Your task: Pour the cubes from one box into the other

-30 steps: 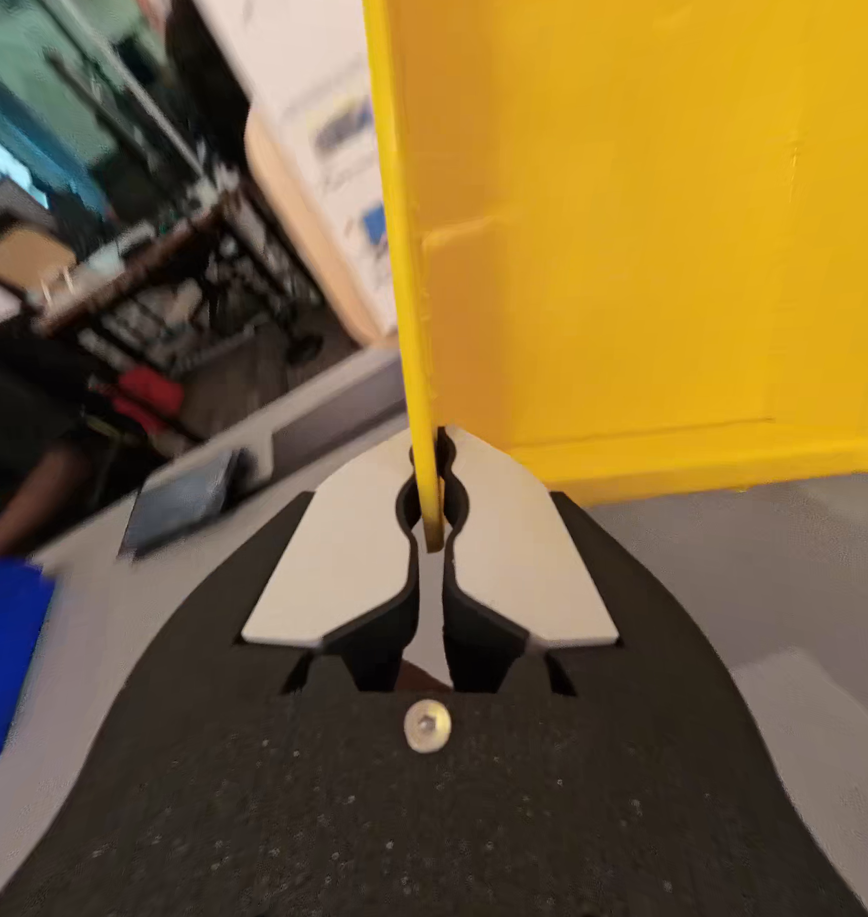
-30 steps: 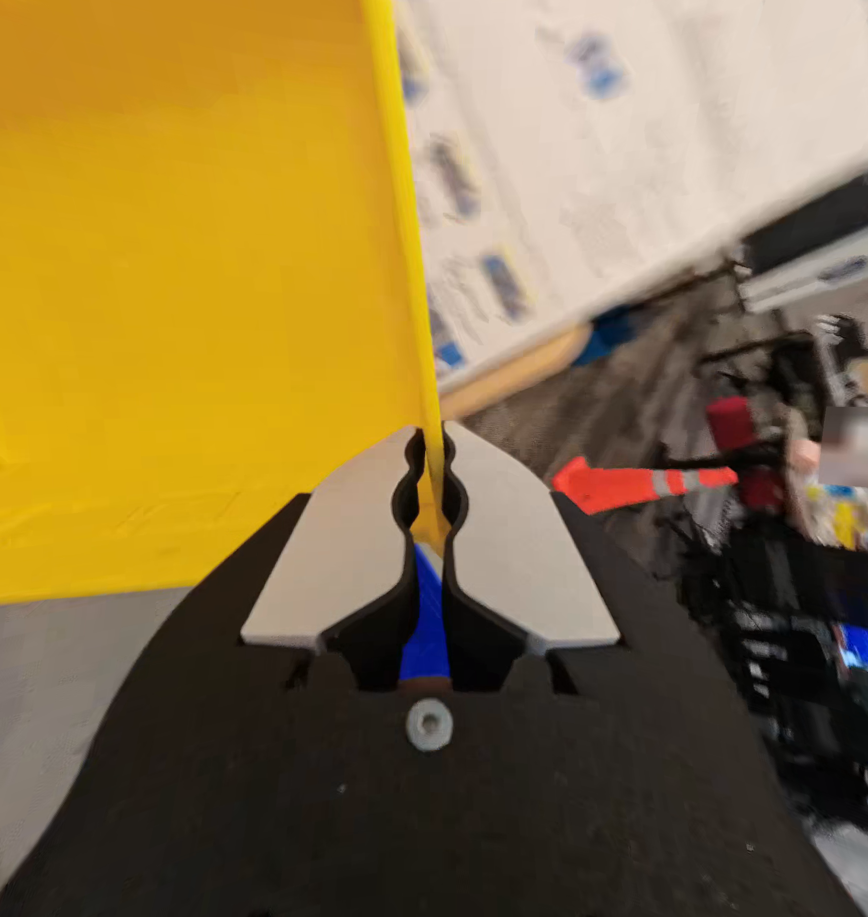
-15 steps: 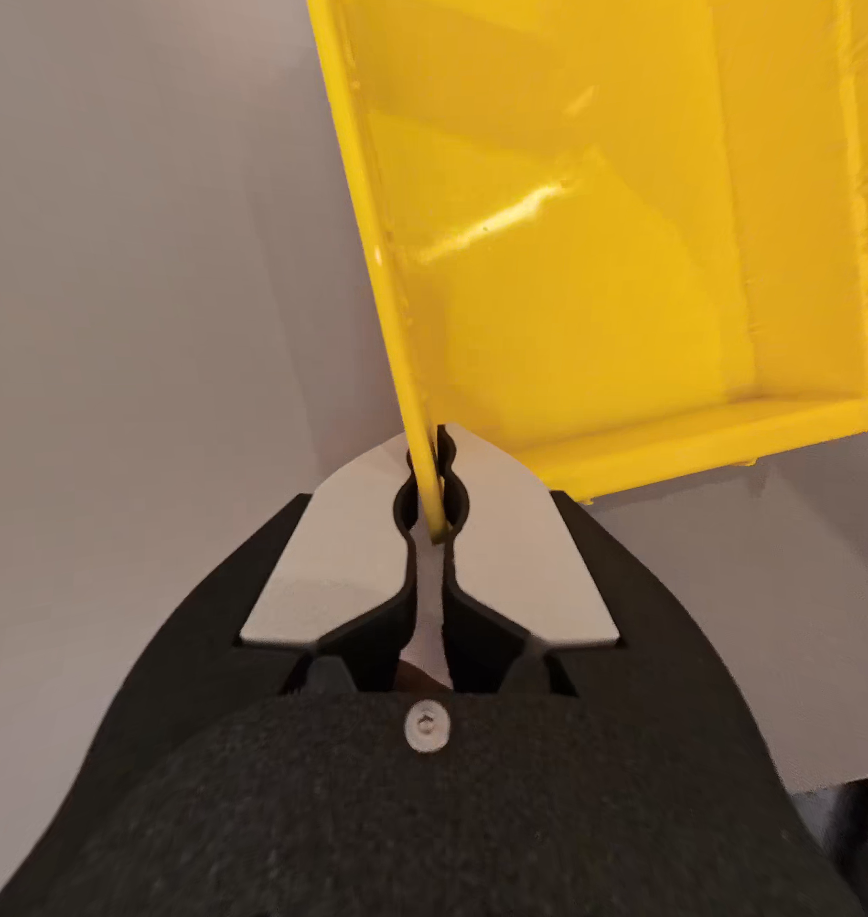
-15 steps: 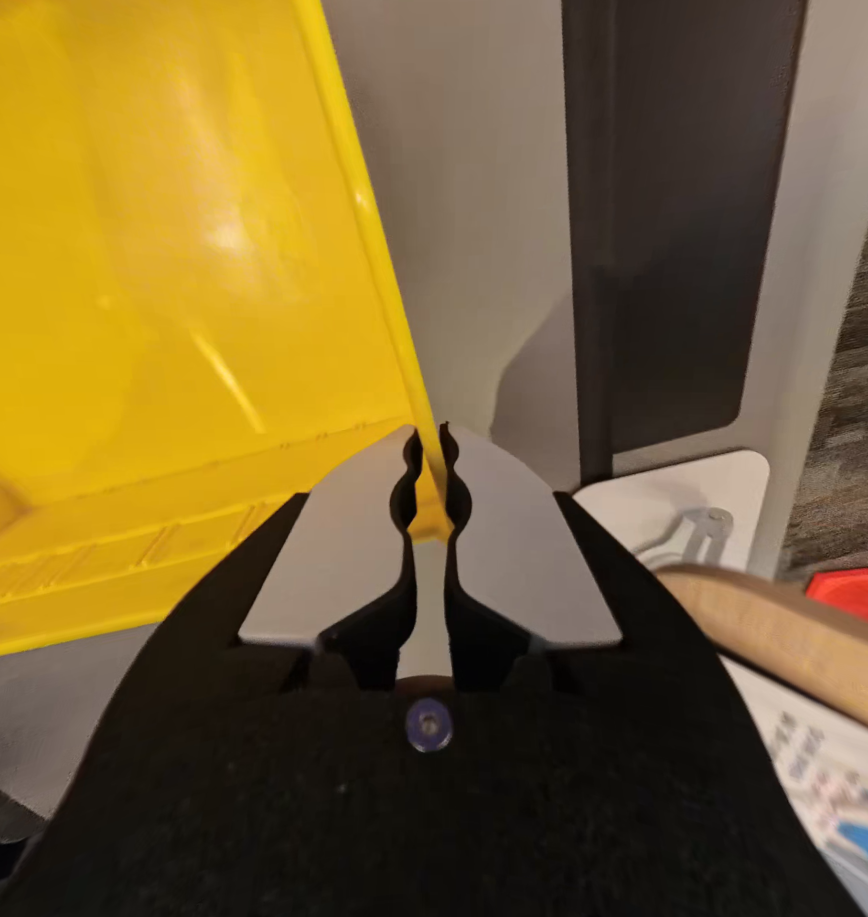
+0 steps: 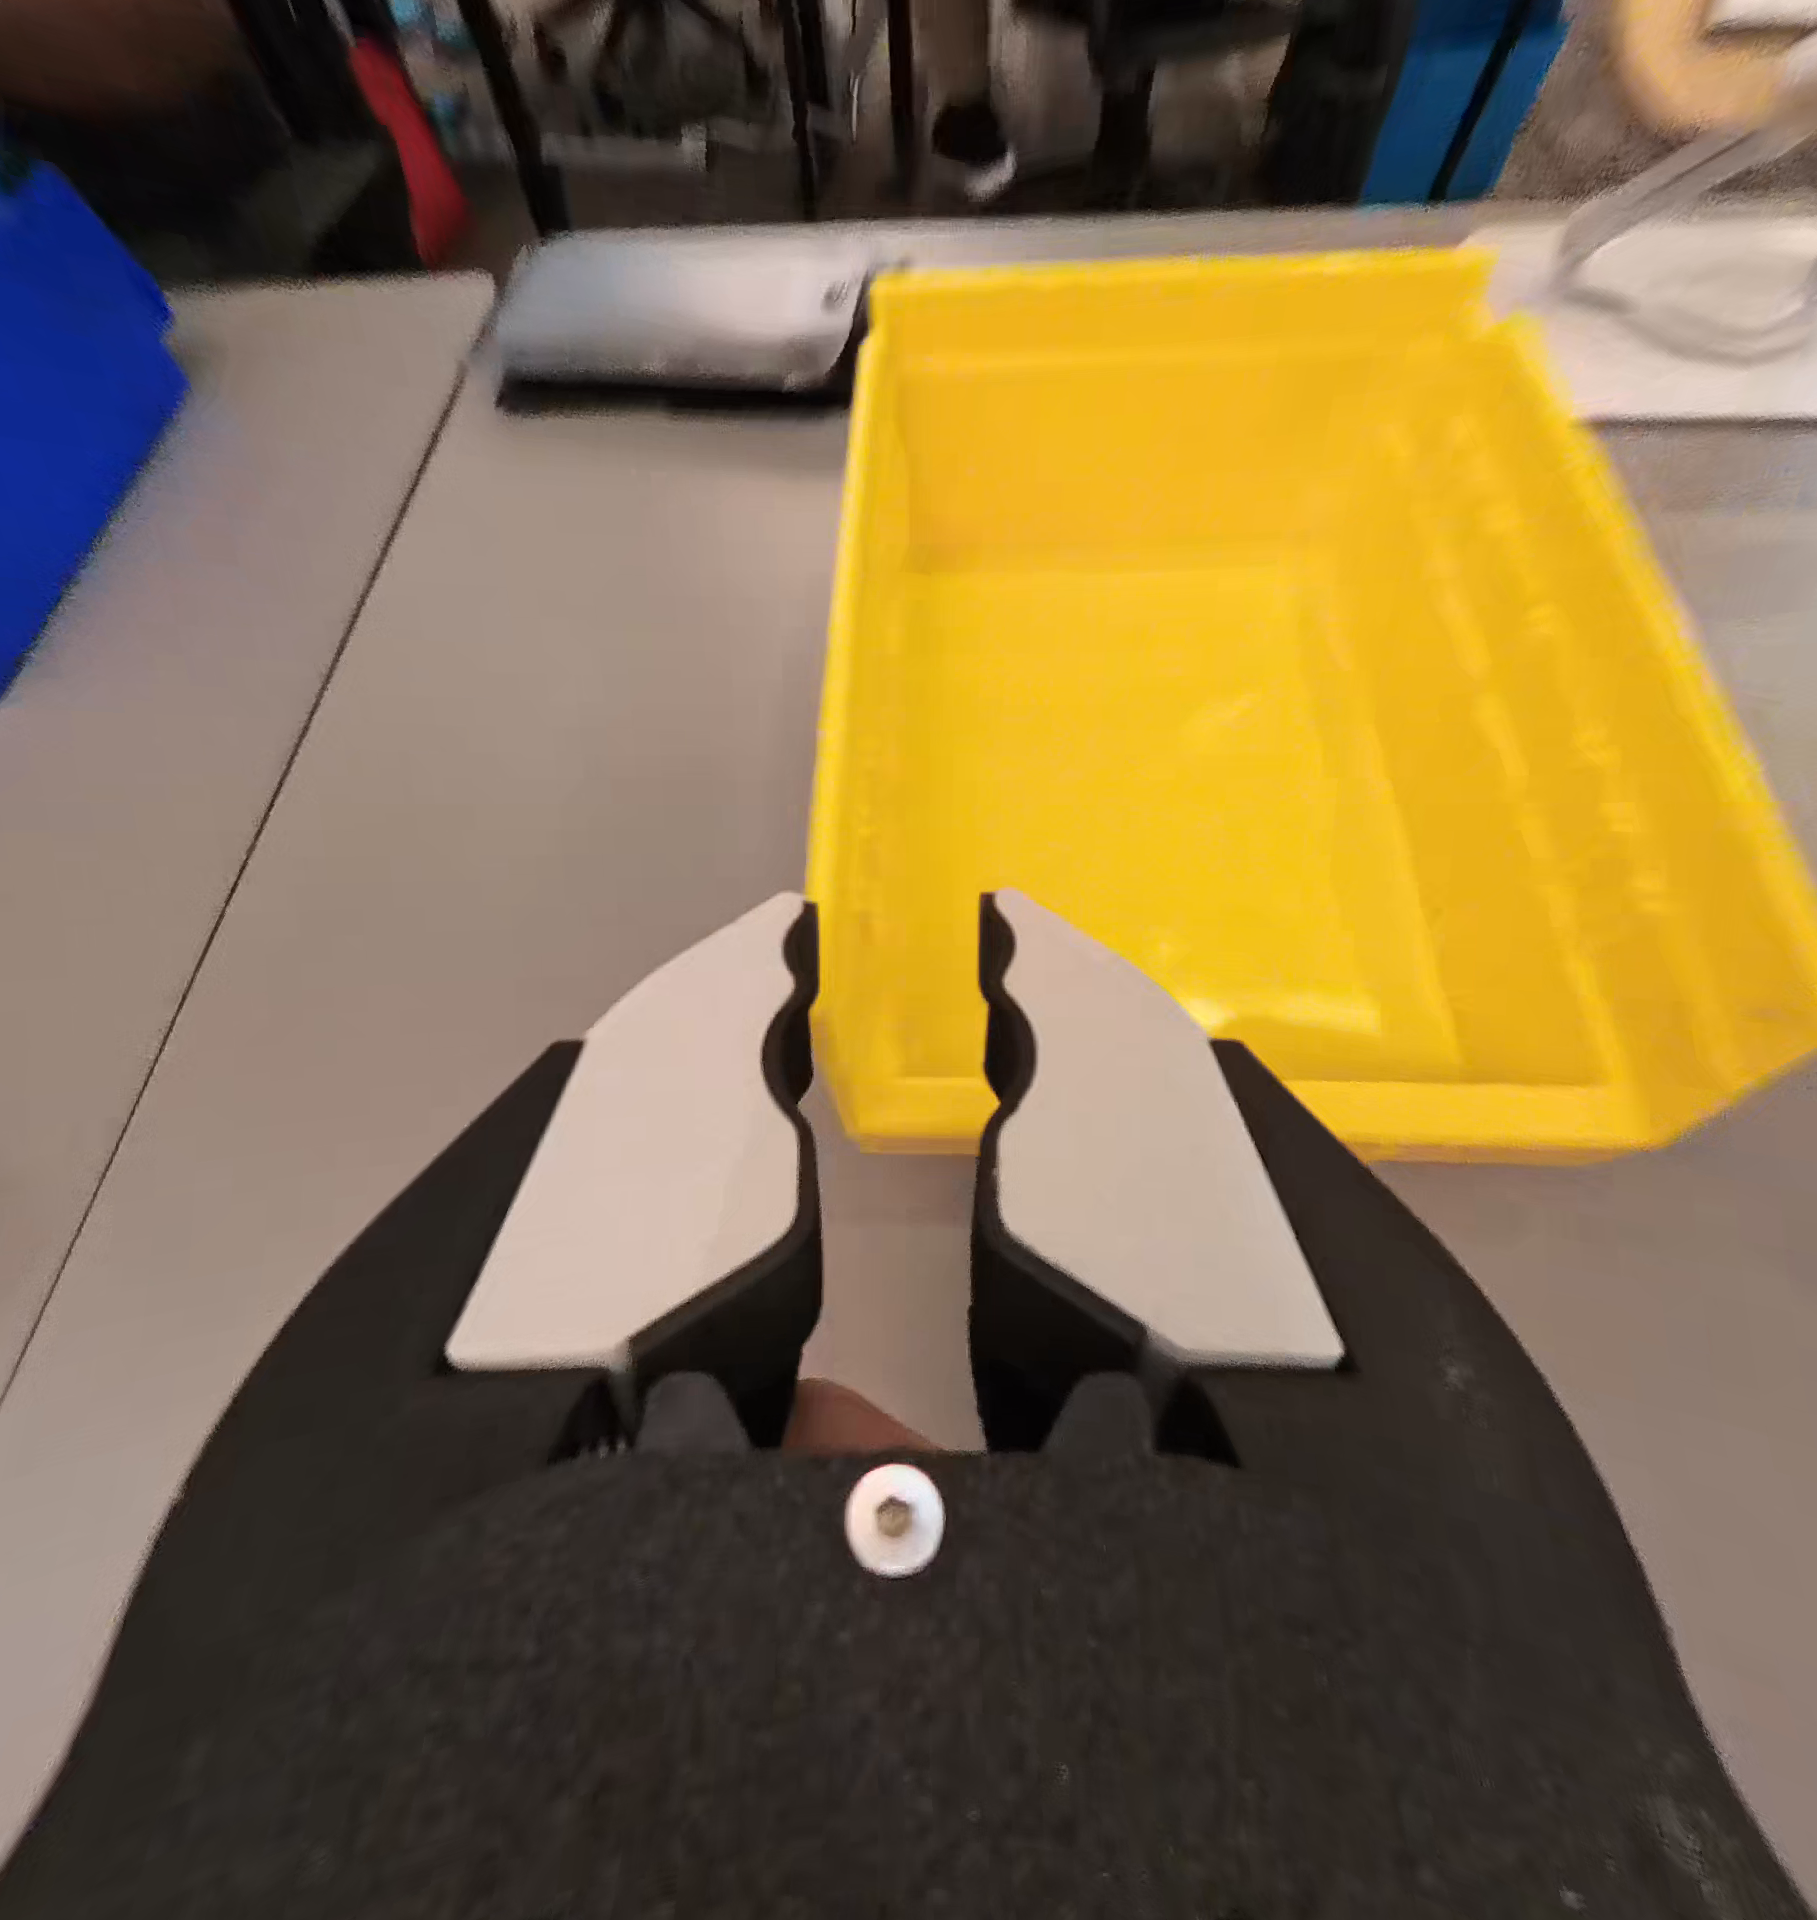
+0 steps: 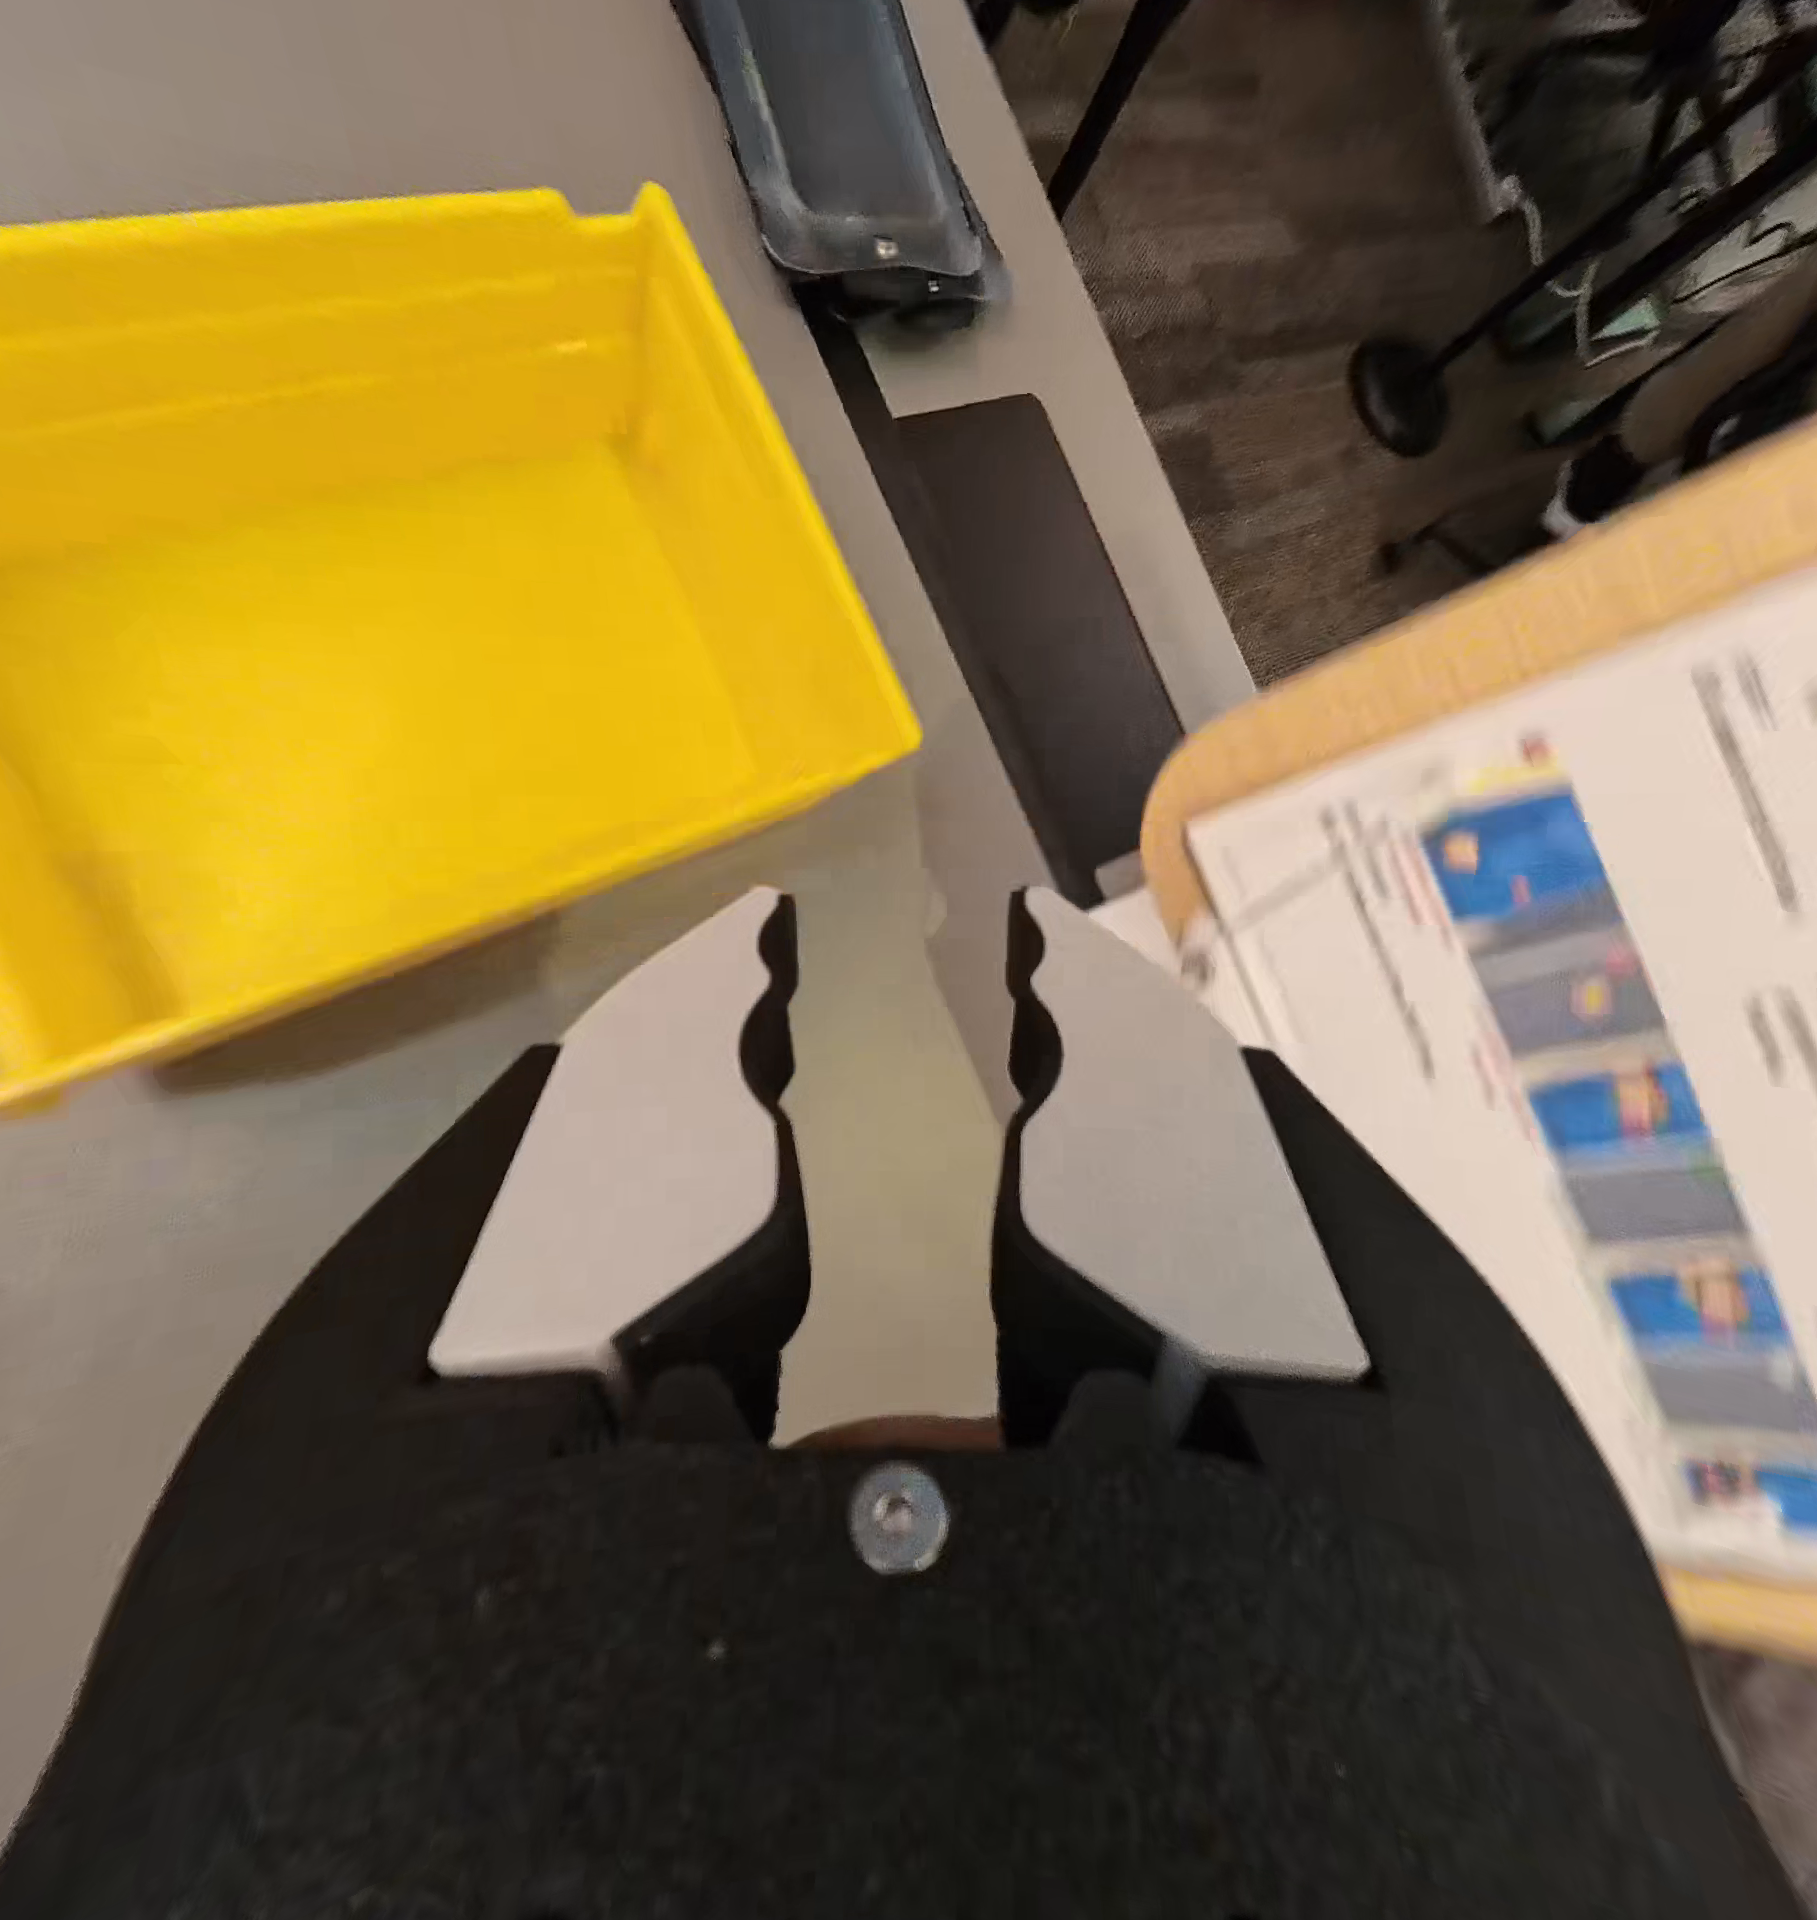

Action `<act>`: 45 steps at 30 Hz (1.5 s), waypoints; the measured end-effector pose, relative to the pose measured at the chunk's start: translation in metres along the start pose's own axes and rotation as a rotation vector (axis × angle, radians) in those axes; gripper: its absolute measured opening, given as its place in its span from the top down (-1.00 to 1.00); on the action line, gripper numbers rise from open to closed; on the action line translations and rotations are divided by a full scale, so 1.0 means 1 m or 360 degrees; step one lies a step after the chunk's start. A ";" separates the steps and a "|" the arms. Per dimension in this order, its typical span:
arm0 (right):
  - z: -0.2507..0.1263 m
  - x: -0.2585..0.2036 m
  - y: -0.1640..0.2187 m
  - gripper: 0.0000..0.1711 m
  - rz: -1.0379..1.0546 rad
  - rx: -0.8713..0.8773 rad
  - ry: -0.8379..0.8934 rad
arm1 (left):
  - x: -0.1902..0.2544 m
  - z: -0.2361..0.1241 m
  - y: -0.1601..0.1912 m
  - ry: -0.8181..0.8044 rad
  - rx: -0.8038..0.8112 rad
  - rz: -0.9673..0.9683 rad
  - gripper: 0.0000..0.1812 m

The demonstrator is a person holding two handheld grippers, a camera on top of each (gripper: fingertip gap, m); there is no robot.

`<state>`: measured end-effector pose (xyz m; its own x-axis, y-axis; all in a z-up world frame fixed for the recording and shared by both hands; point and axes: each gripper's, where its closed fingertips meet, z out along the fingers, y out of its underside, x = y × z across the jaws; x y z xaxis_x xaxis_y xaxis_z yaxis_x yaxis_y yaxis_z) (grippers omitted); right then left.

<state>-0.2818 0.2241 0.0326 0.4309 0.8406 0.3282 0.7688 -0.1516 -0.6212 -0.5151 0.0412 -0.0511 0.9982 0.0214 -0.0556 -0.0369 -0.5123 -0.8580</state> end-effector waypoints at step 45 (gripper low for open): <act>-0.323 -0.065 0.595 0.10 0.1656 -0.0794 0.0455 | 0.245 -0.074 0.113 0.0673 -0.0067 0.0468 0.69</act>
<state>0.3000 -0.0881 -0.1283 0.9982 0.0569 0.0163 0.0589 -0.9317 -0.3584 -0.2712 -0.0747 -0.1237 0.8779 -0.4732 -0.0728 -0.3257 -0.4789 -0.8152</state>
